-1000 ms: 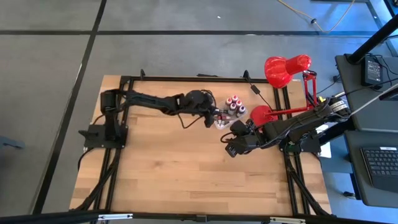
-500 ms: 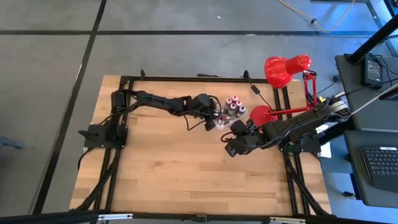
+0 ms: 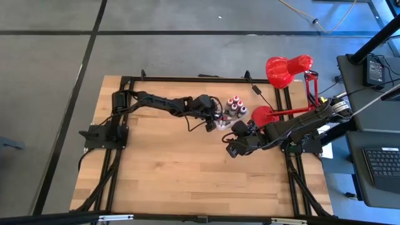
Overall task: Pick & Place food coloring
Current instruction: Put the small brown food coloring bottle in the transparent bin, then adjust the transparent bin, then return to Home Position
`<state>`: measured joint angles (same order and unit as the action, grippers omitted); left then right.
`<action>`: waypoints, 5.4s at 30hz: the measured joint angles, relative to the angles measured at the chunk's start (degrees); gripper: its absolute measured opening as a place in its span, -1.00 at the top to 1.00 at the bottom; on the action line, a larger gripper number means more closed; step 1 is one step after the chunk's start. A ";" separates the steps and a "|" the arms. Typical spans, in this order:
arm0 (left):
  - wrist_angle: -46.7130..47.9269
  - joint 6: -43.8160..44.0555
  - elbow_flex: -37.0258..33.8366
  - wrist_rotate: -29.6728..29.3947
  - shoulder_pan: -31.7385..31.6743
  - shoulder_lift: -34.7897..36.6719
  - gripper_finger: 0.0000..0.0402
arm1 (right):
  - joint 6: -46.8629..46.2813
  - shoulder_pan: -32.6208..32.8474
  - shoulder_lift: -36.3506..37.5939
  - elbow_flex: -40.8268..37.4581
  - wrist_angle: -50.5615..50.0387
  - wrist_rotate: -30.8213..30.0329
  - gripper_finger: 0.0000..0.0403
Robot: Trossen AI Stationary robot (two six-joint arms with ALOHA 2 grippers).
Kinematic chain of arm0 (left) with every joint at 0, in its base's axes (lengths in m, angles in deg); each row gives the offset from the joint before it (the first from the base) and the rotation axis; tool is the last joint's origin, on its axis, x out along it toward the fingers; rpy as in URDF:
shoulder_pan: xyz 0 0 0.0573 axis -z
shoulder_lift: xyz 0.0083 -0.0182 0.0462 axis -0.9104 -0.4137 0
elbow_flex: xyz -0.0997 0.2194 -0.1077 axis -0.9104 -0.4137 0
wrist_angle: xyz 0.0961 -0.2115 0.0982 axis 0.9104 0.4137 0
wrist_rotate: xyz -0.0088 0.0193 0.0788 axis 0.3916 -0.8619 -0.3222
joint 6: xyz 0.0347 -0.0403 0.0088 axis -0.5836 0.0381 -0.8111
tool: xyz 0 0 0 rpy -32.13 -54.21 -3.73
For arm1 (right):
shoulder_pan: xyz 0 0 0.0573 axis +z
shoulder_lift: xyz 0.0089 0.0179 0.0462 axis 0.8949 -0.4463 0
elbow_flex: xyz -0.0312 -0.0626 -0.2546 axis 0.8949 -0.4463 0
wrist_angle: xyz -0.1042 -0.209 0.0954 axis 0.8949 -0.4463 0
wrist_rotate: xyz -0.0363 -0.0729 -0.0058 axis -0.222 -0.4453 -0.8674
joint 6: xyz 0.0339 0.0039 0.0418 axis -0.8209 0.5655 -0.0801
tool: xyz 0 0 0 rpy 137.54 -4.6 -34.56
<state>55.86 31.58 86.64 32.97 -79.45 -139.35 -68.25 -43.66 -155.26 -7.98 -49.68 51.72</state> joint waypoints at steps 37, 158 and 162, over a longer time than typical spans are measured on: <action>-9.29 -2.11 0.11 -12.39 16.63 3.06 0.36 | -8.87 0.00 0.15 -0.07 -16.09 -1.99 -0.18; 0.14 12.07 -71.21 1.84 -0.11 115.23 0.35 | 22.24 -0.98 56.30 -60.84 59.62 -6.94 -0.18; 0.15 8.57 -71.21 1.75 -0.91 114.97 0.36 | 22.23 -0.98 57.89 -61.05 58.33 -7.47 -0.19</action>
<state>56.00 40.15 15.43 34.72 -80.37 -24.38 -46.02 -44.64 -97.38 -69.02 8.64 44.24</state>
